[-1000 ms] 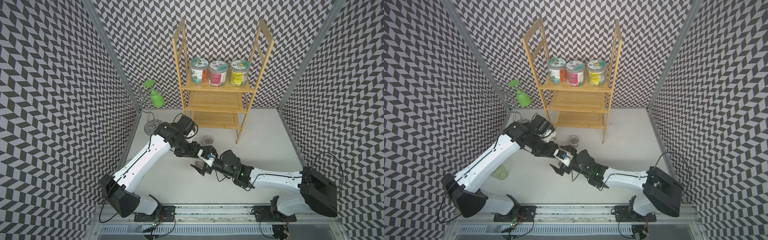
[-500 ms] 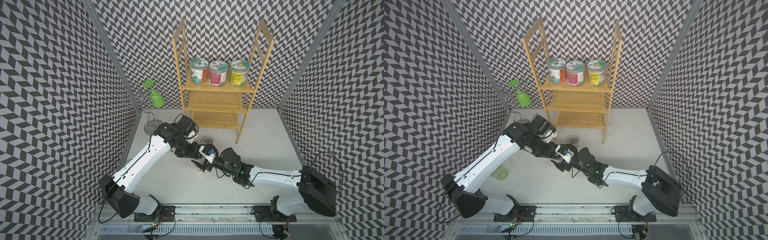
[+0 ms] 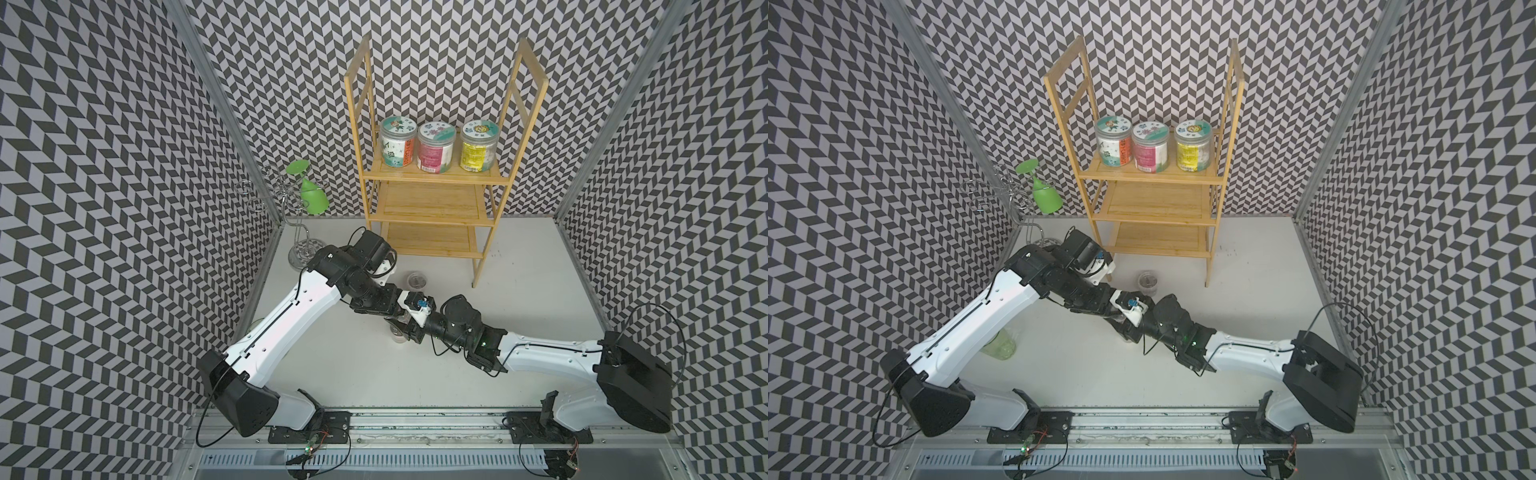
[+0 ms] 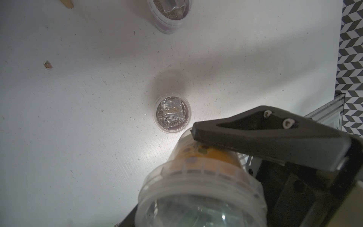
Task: Place the seed container on the shelf
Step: Pick up the seed jar at the center of the board.
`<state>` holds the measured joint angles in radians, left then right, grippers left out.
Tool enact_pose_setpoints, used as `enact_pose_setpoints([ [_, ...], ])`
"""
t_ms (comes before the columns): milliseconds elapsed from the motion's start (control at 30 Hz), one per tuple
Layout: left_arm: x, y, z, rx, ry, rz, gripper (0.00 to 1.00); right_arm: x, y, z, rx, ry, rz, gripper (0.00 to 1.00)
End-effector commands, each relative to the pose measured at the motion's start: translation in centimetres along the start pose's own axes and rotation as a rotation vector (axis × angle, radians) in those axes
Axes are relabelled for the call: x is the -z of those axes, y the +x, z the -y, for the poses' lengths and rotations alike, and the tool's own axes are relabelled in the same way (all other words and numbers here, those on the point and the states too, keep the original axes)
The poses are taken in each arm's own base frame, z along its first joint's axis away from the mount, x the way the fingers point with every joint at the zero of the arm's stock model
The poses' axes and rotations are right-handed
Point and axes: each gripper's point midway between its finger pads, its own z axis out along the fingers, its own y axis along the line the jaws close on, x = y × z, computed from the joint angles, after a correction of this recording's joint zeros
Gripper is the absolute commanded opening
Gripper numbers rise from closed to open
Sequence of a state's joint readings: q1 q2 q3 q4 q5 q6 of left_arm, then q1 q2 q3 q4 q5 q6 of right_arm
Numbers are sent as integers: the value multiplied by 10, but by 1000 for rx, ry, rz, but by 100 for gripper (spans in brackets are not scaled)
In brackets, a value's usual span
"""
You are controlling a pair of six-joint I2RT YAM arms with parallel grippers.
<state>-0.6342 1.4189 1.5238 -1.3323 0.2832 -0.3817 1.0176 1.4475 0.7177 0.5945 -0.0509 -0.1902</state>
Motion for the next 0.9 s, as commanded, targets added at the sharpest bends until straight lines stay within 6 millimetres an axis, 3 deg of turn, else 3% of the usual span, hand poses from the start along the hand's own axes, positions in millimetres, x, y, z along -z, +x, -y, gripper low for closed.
enact_pose_setpoints([
  [0,10,5,12,-40,49,13,71,-2,-18,8,-2,25,53,61],
  [433,19,5,16,-66,67,40,96,-2,-17,10,-1,29,51,56],
  [500,24,-3,22,-83,89,81,99,-2,-17,11,-2,32,49,56],
  [867,75,-20,47,-193,179,279,99,-2,-7,13,-15,35,19,56],
])
